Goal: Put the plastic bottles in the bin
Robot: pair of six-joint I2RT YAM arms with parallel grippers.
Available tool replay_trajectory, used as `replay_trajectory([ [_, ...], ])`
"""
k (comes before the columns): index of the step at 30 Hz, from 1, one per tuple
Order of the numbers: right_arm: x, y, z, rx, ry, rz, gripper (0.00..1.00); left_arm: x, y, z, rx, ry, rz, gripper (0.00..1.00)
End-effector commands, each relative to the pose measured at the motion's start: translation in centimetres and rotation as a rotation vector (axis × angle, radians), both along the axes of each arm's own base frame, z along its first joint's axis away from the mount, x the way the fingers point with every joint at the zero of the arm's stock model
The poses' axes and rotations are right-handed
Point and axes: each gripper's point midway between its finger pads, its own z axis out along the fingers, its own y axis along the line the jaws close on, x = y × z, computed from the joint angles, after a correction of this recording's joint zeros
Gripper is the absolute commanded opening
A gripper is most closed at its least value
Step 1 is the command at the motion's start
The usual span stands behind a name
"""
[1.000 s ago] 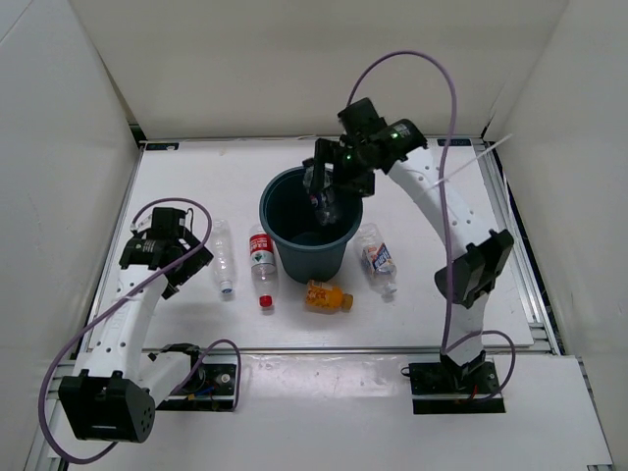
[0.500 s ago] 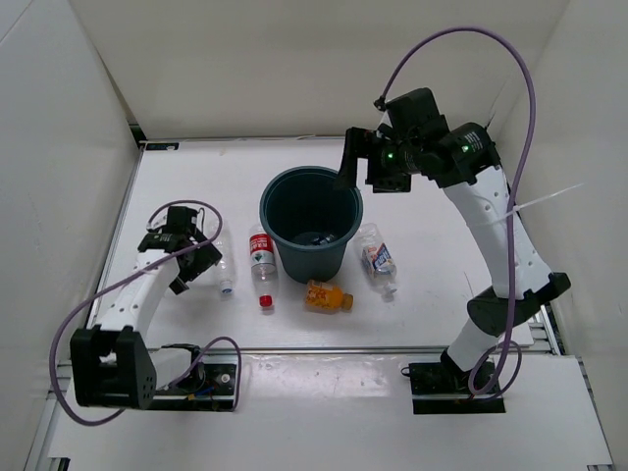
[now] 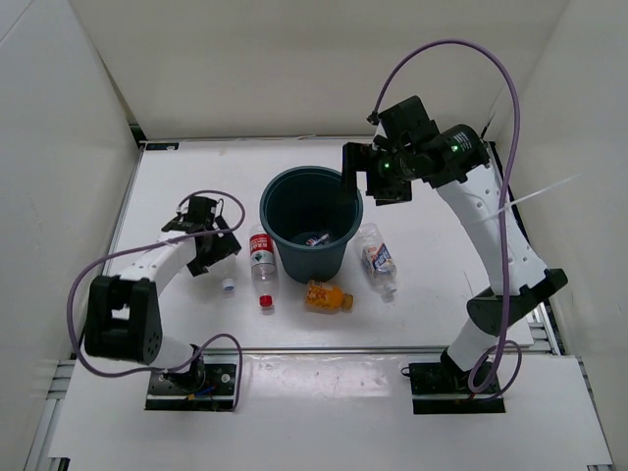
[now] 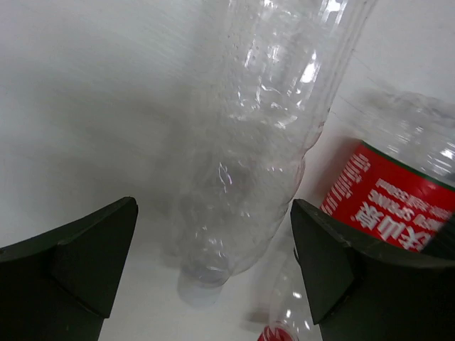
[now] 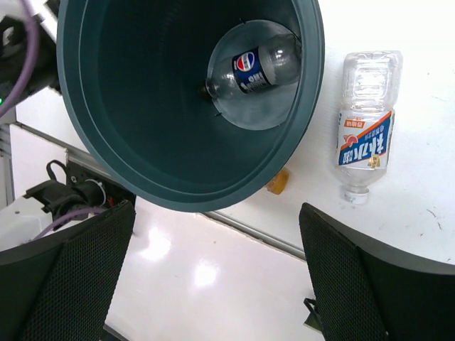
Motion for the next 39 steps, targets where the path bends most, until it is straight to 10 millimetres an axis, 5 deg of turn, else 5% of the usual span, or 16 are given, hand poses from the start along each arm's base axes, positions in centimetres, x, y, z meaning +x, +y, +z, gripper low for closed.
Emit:
replay_trajectory([
  [1, -1.2, -0.7, 1.6, 0.026, -0.041, 0.029, 1.0, 1.5, -0.8, -0.8, -0.006, 0.016, -0.072, 1.0],
  [6, -1.3, -0.9, 1.6, 0.032, -0.035, 0.027, 1.0, 3.2, -1.9, -2.5, -0.033, 0.081, -0.136, 0.96],
  [8, -1.2, -1.2, 1.3, 0.026, -0.028, 0.018, 1.0, 4.0, -2.5, -1.6, -0.057, 0.056, -0.158, 0.84],
  [11, -1.3, -1.5, 1.0, 0.026, -0.015, 0.014, 1.0, 5.2, -3.8, 1.5, -0.119, -0.024, -0.181, 0.5],
  [12, -1.3, -1.5, 1.0, 0.026, -0.015, 0.014, 1.0, 5.6, -4.0, 3.4, -0.138, -0.071, -0.177, 0.38],
  [17, -1.2, -1.8, 0.4, 0.015, 0.002, 0.005, 1.0, 5.0, -3.9, 9.9, -0.16, -0.146, -0.121, 0.36],
  [22, -1.0, -1.6, -0.4, 0.02, 0.006, -0.003, 1.0, 6.1, -3.0, 22.3, -0.15, -0.407, -0.079, 0.36],
  [26, -0.5, -2.1, -1.7, 0.026, 0.019, -0.042, 1.0, 6.0, -5.1, 31.3, -0.261, -0.712, -0.184, 0.4],
  [28, 0.2, -2.5, -2.6, 0.042, 0.047, -0.08, 1.0, 5.5, -8.1, 32.7, -0.336, -0.76, -0.28, 0.4],
  [34, 1.4, -4.5, -5.8, 0.105, 0.144, -0.194, 1.0, 4.3, -17.2, 31.5, -0.409, -0.676, -0.562, 0.41],
  [38, 1.7, -5.6, -7.5, 0.117, 0.191, -0.239, 1.0, 4.3, -21.2, 32.0, -0.332, -0.705, -0.71, 0.45],
  [39, 1.6, -5.7, -8.0, 0.111, 0.203, -0.241, 1.0, 4.5, -21.5, 31.8, -0.288, -0.716, -0.735, 0.54],
])
